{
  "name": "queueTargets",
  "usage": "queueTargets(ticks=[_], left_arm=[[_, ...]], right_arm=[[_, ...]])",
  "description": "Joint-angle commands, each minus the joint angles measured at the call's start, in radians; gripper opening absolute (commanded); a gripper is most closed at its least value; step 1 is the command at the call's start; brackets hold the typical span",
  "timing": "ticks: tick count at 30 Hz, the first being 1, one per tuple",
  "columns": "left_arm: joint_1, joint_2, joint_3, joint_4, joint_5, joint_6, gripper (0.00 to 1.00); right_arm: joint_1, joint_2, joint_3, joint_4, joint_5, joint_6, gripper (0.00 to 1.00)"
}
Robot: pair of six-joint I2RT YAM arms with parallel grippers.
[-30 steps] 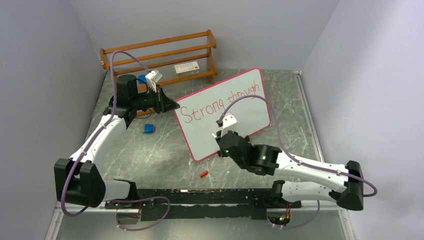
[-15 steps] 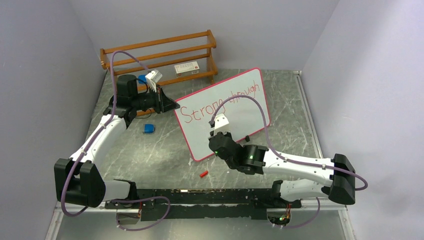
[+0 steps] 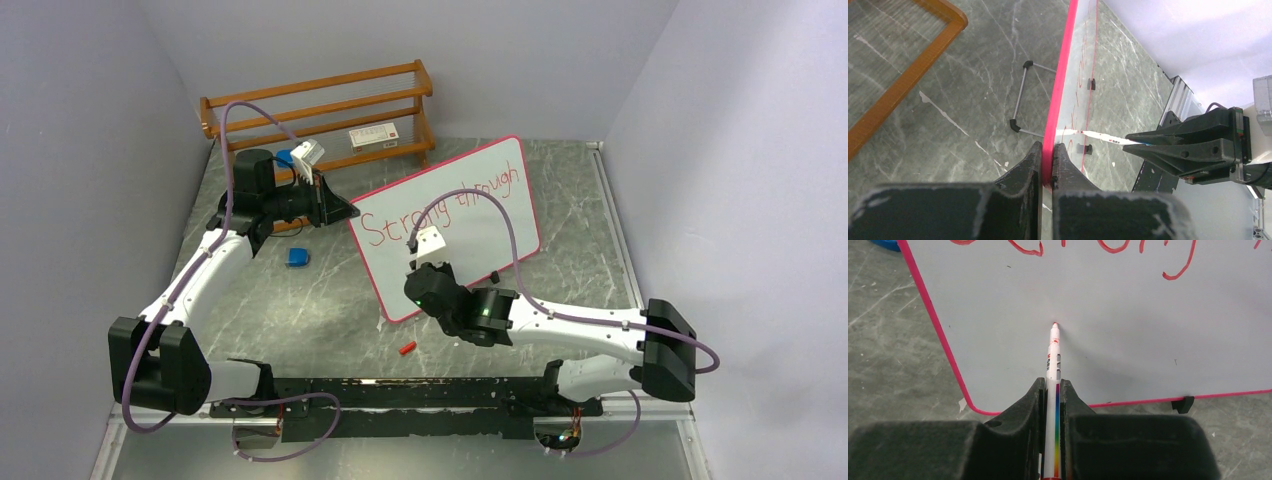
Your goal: Write a sentence on the whiteboard
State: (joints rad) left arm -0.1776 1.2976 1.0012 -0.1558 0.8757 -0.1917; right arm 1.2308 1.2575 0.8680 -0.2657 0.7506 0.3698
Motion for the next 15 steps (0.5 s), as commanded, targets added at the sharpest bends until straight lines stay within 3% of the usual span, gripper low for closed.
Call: queueTargets(ticks=[1, 15], left_arm=[[-0.016, 0.025, -0.021, -0.076, -0.097, 0.055, 0.05], [-0.016, 0.021, -0.02, -0.078, -0.105, 0.057, 0.05]], right_arm=[[0.001, 0.024, 0.034, 0.044, 0.043, -0.003, 0.0], [-0.024, 0.029, 0.037, 0.017, -0.001, 0.017, 0.0]])
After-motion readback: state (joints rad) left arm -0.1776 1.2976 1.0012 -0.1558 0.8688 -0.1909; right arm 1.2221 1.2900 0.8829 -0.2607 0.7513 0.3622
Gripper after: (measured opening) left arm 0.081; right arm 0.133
